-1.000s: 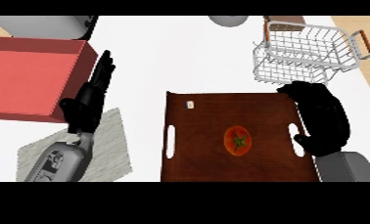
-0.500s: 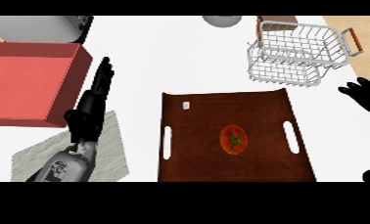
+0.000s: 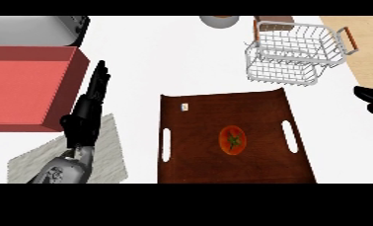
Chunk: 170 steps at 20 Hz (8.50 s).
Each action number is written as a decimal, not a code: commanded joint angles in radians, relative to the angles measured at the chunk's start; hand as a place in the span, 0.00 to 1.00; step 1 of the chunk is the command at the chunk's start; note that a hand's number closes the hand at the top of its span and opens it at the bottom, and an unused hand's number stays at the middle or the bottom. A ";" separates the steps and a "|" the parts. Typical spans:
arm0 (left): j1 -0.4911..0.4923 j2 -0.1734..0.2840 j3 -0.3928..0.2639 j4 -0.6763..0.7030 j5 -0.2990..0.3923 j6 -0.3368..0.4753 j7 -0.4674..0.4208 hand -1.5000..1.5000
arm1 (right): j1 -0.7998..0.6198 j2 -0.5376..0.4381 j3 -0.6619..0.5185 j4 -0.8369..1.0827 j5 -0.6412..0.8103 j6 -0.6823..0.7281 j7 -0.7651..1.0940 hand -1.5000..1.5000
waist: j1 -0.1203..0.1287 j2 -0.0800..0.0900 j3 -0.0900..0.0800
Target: Pick the tomato from the tray and place it in the tiered basket
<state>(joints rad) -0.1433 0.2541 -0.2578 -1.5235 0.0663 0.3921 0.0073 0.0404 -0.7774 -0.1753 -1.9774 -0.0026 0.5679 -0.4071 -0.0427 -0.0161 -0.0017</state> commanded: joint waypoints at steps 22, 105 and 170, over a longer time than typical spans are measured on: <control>-0.009 -0.047 -0.002 -0.037 -0.064 -0.021 0.046 0.50 | 0.163 0.052 0.446 -0.489 0.559 -0.056 0.563 0.00 | 0.031 0.011 0.001; -0.024 -0.229 0.168 -0.076 -0.244 -0.193 0.103 0.50 | -0.019 0.568 0.547 0.314 1.261 -0.287 0.217 0.00 | 0.041 0.016 0.002; 0.025 -0.214 0.191 -0.074 -0.226 -0.252 0.051 0.50 | -1.002 0.679 0.002 0.406 1.286 0.038 1.310 1.00 | 0.057 0.019 0.001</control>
<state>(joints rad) -0.1208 0.0279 -0.0767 -1.5840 -0.1717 0.1558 0.0496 -0.9364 -0.0671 -0.1615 -1.7142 1.2520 0.7356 0.9047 0.0090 0.0003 -0.0004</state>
